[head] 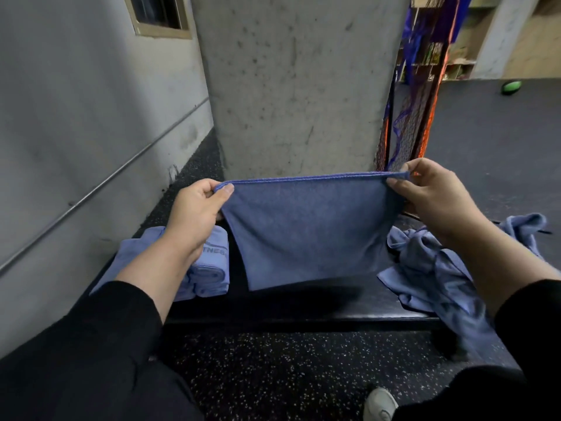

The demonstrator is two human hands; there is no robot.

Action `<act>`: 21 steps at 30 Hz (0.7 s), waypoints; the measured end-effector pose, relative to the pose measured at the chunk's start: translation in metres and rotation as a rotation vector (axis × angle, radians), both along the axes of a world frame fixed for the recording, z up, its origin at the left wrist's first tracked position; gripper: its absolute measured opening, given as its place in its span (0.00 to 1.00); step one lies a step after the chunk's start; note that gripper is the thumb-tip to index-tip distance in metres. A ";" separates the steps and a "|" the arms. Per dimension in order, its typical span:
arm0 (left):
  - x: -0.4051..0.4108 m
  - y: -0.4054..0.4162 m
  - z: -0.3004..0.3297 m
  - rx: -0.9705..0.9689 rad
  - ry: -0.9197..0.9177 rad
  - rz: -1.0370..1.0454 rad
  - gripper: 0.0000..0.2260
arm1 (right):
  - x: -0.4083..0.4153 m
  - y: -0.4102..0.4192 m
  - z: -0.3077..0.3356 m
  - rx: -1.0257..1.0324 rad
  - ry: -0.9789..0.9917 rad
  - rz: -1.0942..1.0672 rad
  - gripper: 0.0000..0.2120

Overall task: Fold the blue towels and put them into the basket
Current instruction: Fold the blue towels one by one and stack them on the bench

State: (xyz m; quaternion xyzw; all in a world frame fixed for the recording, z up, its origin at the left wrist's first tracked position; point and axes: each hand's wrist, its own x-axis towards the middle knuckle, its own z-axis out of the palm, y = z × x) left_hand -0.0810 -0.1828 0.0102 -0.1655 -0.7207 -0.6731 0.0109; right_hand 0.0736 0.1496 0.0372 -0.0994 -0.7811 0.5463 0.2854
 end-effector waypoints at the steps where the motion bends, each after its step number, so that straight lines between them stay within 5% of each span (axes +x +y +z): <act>1: 0.003 -0.003 0.006 0.007 0.003 0.015 0.10 | 0.005 -0.002 0.004 0.015 -0.022 0.019 0.08; 11: 0.022 -0.002 0.036 -0.007 0.016 -0.027 0.07 | 0.034 -0.008 0.027 -0.128 -0.020 0.046 0.10; 21: -0.027 0.021 -0.001 -0.177 -0.189 -0.119 0.11 | -0.026 0.022 -0.001 -0.110 -0.162 -0.031 0.05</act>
